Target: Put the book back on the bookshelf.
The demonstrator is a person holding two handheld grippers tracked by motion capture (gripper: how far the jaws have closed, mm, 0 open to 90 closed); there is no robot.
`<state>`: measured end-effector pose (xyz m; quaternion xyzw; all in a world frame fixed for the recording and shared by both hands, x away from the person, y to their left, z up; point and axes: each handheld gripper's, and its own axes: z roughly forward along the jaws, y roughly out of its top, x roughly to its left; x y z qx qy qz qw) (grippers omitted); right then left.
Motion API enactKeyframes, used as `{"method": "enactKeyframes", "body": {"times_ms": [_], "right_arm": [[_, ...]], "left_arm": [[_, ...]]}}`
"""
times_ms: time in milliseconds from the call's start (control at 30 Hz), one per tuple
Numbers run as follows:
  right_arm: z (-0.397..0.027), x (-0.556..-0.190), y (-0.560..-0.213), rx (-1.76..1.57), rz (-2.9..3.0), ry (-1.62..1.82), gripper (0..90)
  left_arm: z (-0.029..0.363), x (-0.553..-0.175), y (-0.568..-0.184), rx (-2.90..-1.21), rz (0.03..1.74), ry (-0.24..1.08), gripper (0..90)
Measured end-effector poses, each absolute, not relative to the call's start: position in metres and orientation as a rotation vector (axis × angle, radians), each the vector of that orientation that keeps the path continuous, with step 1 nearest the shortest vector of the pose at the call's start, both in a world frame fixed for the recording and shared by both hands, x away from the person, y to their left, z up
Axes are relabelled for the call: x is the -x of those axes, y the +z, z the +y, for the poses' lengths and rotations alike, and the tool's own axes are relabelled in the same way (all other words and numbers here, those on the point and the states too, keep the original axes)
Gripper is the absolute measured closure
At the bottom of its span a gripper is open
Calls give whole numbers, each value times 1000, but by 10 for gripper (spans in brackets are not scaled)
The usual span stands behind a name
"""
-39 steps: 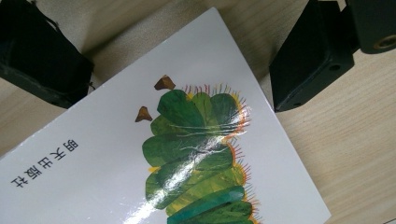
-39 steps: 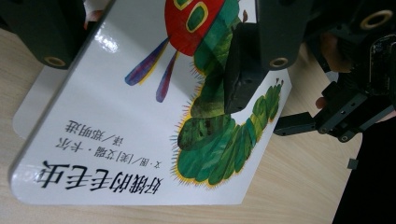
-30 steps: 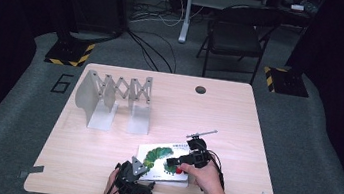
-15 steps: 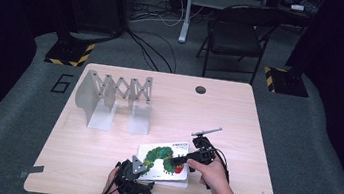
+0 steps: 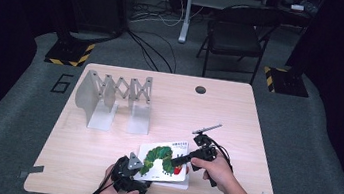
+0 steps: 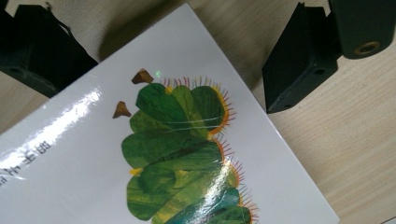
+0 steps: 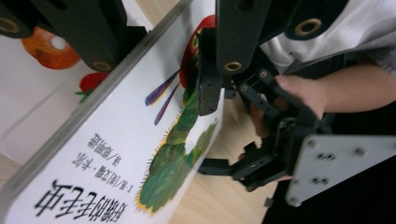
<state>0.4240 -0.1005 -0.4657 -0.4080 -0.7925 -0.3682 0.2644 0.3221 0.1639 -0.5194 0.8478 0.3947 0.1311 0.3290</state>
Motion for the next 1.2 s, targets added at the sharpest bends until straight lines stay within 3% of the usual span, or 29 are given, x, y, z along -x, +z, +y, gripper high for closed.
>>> {"method": "enactKeyframes", "body": {"times_ms": [433,967,1033,1200], "right_arm": [[-93,-408,-441,878,-2310,-984,858],[-95,-397,-432,708,-2529,-1043,864],[-97,-396,-431,606,-2601,-1072,864],[-96,-390,-429,505,-2680,-1090,863]], "left_arm": [[165,-317,-521,-2256,952,376,168],[185,-319,-513,-2236,952,305,253],[191,-320,-510,-2219,958,289,309],[203,-327,-501,-2135,962,244,323]]}}
